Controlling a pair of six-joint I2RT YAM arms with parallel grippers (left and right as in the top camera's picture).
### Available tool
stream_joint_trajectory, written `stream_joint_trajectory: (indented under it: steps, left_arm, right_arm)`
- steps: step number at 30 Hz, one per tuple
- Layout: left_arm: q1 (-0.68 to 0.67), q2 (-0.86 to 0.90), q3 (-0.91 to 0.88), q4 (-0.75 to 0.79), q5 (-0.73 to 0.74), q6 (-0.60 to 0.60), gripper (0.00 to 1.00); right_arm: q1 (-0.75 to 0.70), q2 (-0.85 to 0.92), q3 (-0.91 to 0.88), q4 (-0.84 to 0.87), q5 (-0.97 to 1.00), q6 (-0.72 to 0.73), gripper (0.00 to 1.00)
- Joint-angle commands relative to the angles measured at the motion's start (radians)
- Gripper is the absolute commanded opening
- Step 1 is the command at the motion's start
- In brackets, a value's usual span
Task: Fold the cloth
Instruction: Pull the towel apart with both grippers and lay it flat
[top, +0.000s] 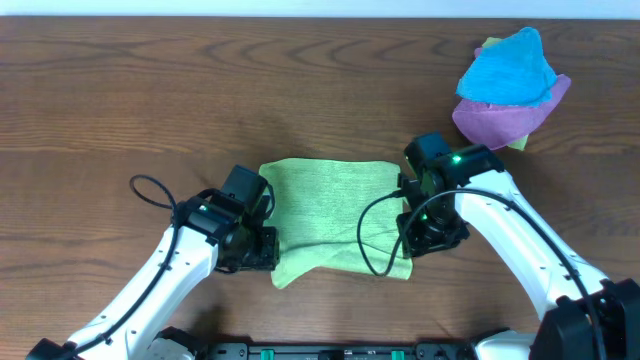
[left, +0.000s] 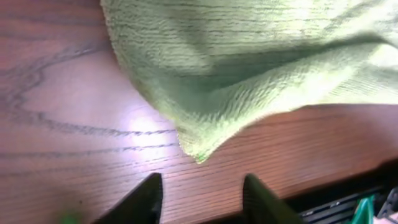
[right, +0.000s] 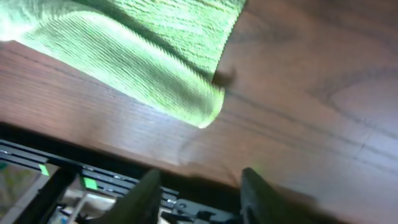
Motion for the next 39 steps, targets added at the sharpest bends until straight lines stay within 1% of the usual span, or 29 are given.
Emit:
stream_joint_trajectory:
  steps: [1,5,8,11,14,17,22,30,36,39]
  left_arm:
    - [0.026,-0.007,0.01,-0.013,-0.028,0.033,0.51]
    - [0.07,-0.007,0.01,-0.046,-0.025,0.033,0.57]
    - [0.119,-0.007,0.01,-0.1,0.024,0.031,0.56]
    - [0.188,-0.007,0.006,-0.136,0.148,0.026,0.53]
    - [0.244,-0.007,-0.009,-0.134,0.274,0.01,0.52]
    - [0.274,-0.007,-0.031,-0.123,0.345,-0.041,0.52]
    - [0.277,-0.007,-0.063,-0.092,0.426,-0.136,0.52]
    - [0.277,-0.007,-0.238,0.074,0.57,-0.334,0.52]
    - [0.277,-0.007,-0.301,0.181,0.576,-0.451,0.52]
    - [0.277,-0.007,-0.315,0.216,0.515,-0.513,0.55]
  right_arm:
    - [-0.002,-0.021,0.001,-0.005,-0.024,0.02,0.51]
    - [-0.002,-0.044,0.001,-0.013,-0.126,0.048,0.58]
    - [-0.007,-0.071,0.0,-0.011,-0.21,0.079,0.65]
    - [-0.025,-0.106,-0.001,-0.006,-0.227,0.093,0.69]
    - [-0.06,-0.144,-0.002,0.006,-0.249,0.094,0.71]
    - [-0.107,-0.177,-0.002,0.019,-0.289,0.094,0.72]
    - [-0.172,-0.216,-0.013,0.023,-0.332,0.092,0.72]
    - [-0.236,-0.29,-0.126,0.072,-0.465,0.087,0.73]
    - [-0.294,-0.344,-0.224,0.116,-0.55,0.087,0.73]
    - [-0.311,-0.354,-0.241,0.12,-0.557,0.086,0.73]
